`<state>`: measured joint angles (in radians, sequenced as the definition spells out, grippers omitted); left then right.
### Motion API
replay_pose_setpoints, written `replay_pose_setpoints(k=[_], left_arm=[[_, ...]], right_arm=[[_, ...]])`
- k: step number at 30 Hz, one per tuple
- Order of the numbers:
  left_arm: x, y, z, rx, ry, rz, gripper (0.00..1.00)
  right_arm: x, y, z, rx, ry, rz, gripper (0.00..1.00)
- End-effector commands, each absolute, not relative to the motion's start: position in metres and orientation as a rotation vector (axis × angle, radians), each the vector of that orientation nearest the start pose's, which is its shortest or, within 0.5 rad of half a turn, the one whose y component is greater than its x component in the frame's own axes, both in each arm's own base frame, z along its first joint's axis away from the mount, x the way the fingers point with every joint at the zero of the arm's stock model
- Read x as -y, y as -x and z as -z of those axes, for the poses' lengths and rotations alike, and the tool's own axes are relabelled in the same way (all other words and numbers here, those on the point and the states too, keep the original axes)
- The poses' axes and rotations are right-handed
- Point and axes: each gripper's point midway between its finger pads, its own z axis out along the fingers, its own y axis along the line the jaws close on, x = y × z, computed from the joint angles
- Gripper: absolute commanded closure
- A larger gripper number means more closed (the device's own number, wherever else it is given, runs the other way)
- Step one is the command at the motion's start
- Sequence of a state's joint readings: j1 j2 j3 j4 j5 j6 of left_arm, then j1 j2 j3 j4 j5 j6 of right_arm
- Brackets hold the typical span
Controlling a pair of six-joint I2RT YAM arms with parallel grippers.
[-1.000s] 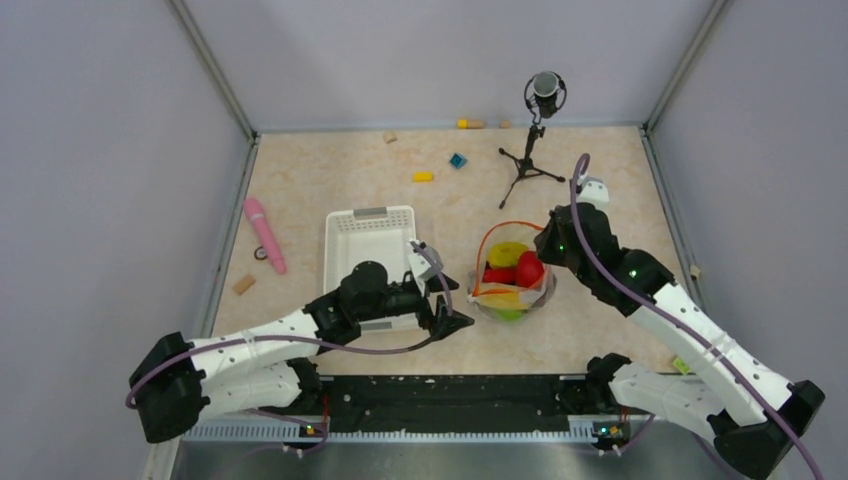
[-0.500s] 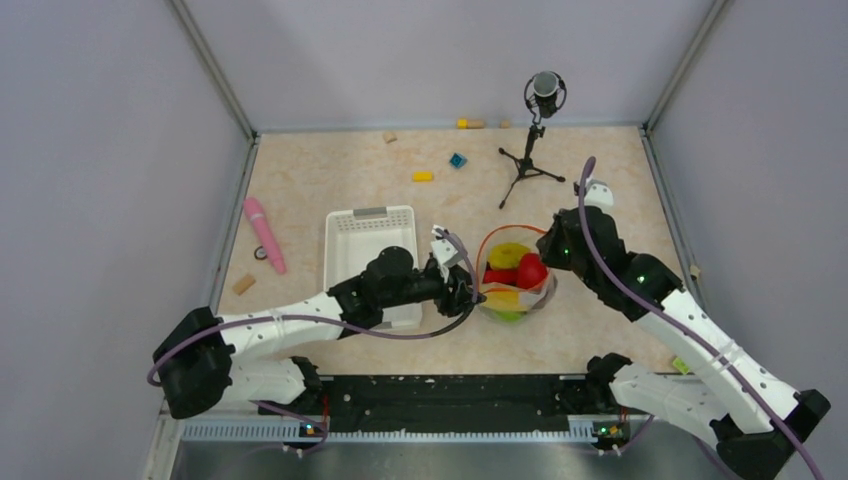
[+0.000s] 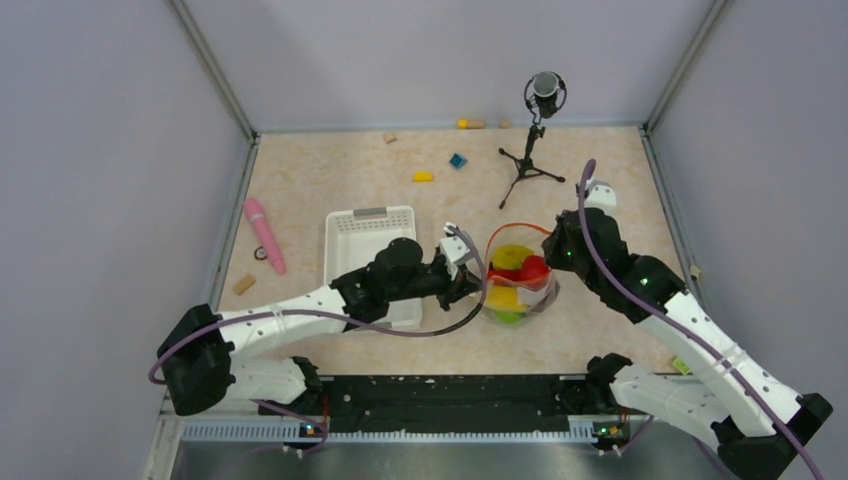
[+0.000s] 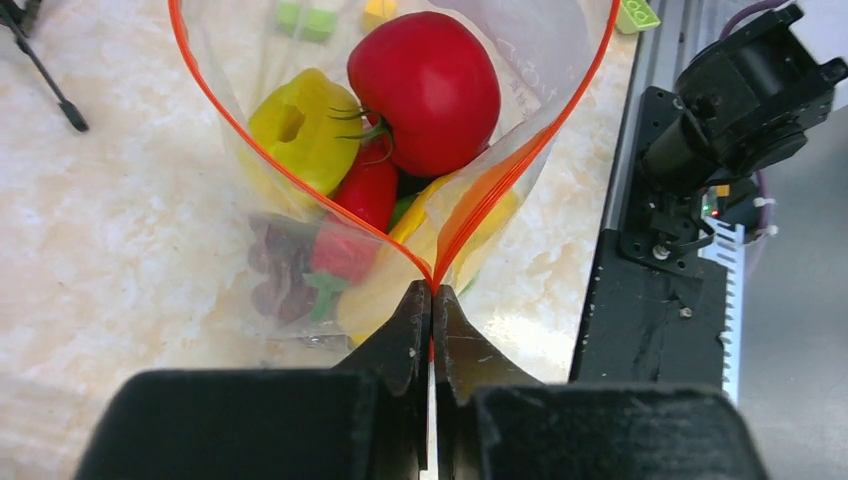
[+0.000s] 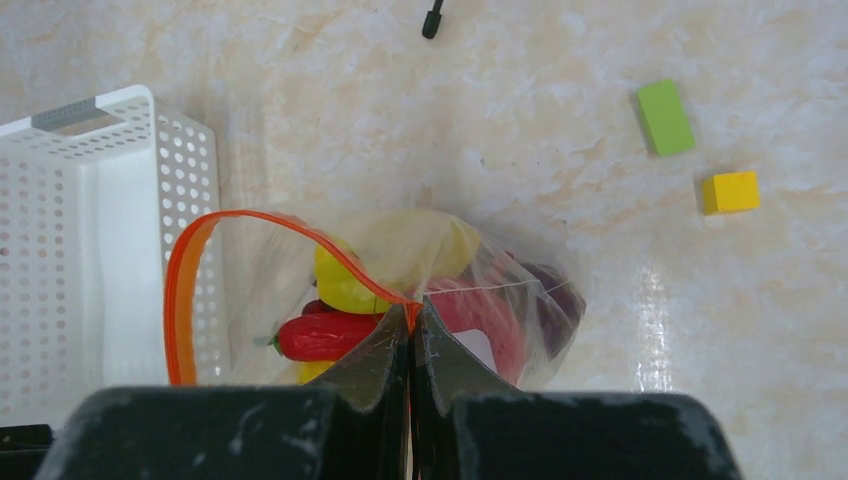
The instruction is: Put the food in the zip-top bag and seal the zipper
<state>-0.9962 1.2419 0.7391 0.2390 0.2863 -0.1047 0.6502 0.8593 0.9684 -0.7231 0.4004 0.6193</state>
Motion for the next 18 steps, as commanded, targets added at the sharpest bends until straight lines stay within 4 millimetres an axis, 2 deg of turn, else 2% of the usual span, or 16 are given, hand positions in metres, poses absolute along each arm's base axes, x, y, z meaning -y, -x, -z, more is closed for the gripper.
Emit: replay_pose_setpoints(k=[1, 6, 10, 14, 18], left_arm=[[0.361, -0.182, -0.224, -1.571, -1.104, 0.896, 1.0], [0.344, -0.184, -0.232, -1.523, -1.328, 0.706, 1.0], [0.335, -0.18, -0.225, -1.527, -1.514, 0.626, 1.0], [0.33, -0.193, -0.22, -1.56, -1.543, 0.521, 1.0], [0.332, -0.195, -0.218, -1.574, -1.58, 0.505, 1.0]], right_arm=[[-0.106, -0.246, -0.245, -2.086, -0.201, -0.212, 1.0], [-0.081, -0.242, -0.244, -2.106, -0.217, -0.049, 1.0], [-0.065, -0.235, -0.246, -2.107, -0.217, 0.041, 1.0], [-0.051, -0.229, -0.247, -2.109, -0.226, 0.114, 1.0], [-0.048, -0.227, -0.244, -2.12, -0.217, 0.135, 1.0]])
